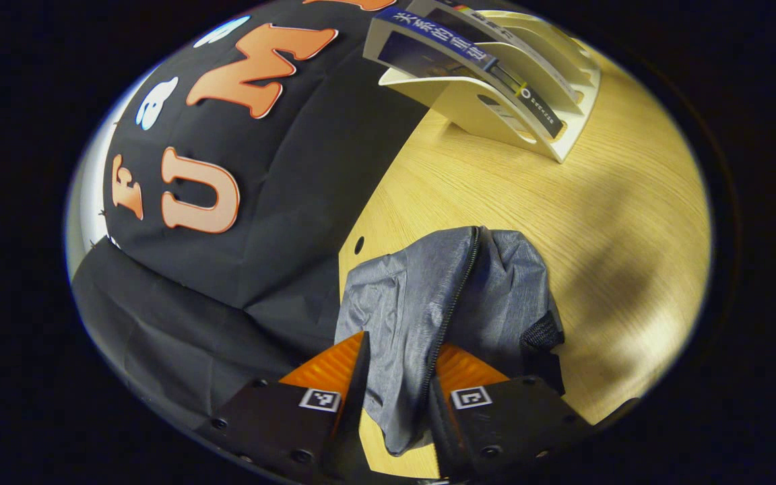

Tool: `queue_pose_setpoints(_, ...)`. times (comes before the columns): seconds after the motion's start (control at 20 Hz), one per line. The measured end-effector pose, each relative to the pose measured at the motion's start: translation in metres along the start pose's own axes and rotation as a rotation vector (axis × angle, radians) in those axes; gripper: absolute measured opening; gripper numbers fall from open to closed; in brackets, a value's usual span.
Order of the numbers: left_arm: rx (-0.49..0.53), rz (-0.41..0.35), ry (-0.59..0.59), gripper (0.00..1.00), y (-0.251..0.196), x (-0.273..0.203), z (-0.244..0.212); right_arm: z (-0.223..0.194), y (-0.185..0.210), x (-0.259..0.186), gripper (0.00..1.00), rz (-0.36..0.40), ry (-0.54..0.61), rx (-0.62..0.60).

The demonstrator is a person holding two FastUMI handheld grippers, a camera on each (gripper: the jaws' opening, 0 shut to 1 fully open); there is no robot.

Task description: Open the schoolbag, grab two books from the bookshelf and put them into the schoolbag.

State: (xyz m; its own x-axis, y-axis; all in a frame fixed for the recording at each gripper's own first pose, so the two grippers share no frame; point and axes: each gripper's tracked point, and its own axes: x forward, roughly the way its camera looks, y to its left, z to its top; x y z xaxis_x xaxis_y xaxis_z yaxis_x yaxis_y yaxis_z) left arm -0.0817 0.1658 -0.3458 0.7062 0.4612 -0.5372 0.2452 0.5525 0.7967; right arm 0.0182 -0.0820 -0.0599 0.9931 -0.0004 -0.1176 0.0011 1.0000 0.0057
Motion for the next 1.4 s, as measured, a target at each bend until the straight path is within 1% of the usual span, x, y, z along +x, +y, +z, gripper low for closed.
queue_pose_setpoints(0.05, -0.016, -0.017, -0.001, 0.34, 0.003, -0.001, 0.003, 0.001, -0.002, 0.000, 0.96, -0.002, -0.003, -0.008)
queue_pose_setpoints(0.1, -0.024, -0.034, -0.011, 0.34, 0.008, -0.003, 0.006, 0.000, -0.004, 0.000, 0.96, -0.005, -0.004, -0.018)
queue_pose_setpoints(0.15, -0.033, -0.061, -0.011, 0.14, 0.010, -0.005, 0.006, 0.001, -0.005, 0.001, 0.96, -0.015, -0.008, -0.027)
queue_pose_setpoints(0.2, -0.034, -0.085, -0.011, 0.10, 0.013, -0.005, 0.005, 0.001, -0.005, 0.002, 0.96, -0.026, -0.007, -0.032)
queue_pose_setpoints(0.25, -0.033, -0.107, -0.021, 0.07, 0.018, -0.003, 0.006, 0.001, -0.005, 0.003, 0.96, -0.035, -0.001, -0.030)
queue_pose_setpoints(0.4, -0.053, -0.196, -0.041, 0.07, 0.036, -0.006, 0.006, 0.003, 0.009, 0.004, 0.96, -0.055, 0.003, -0.025)
queue_pose_setpoints(0.5, -0.076, -0.255, -0.064, 0.06, 0.050, -0.007, 0.005, 0.003, 0.021, 0.007, 0.96, -0.081, 0.010, -0.053)
queue_pose_setpoints(0.7, -0.114, -0.389, -0.110, 0.06, 0.082, -0.002, 0.007, 0.014, 0.063, 0.011, 0.95, -0.102, 0.018, -0.091)
queue_pose_setpoints(0.9, -0.137, -0.488, -0.172, 0.06, 0.117, 0.003, 0.012, 0.025, 0.100, 0.020, 0.95, -0.131, 0.032, -0.129)
queue_pose_setpoints(1.1, -0.187, -0.583, -0.210, 0.06, 0.149, 0.008, 0.014, 0.036, 0.139, 0.028, 0.96, -0.128, 0.044, -0.157)
queue_pose_setpoints(1.3, -0.225, -0.677, -0.221, 0.06, 0.173, 0.012, 0.016, 0.041, 0.160, 0.035, 0.96, -0.163, 0.092, -0.228)
queue_pose_setpoints(1.35, -0.229, -0.699, -0.232, 0.06, 0.178, 0.014, 0.019, 0.043, 0.166, 0.035, 0.96, -0.163, 0.106, -0.229)
queue_pose_setpoints(1.4, -0.231, -0.722, -0.232, 0.09, 0.183, 0.015, 0.019, 0.045, 0.171, 0.035, 0.96, -0.164, 0.118, -0.222)
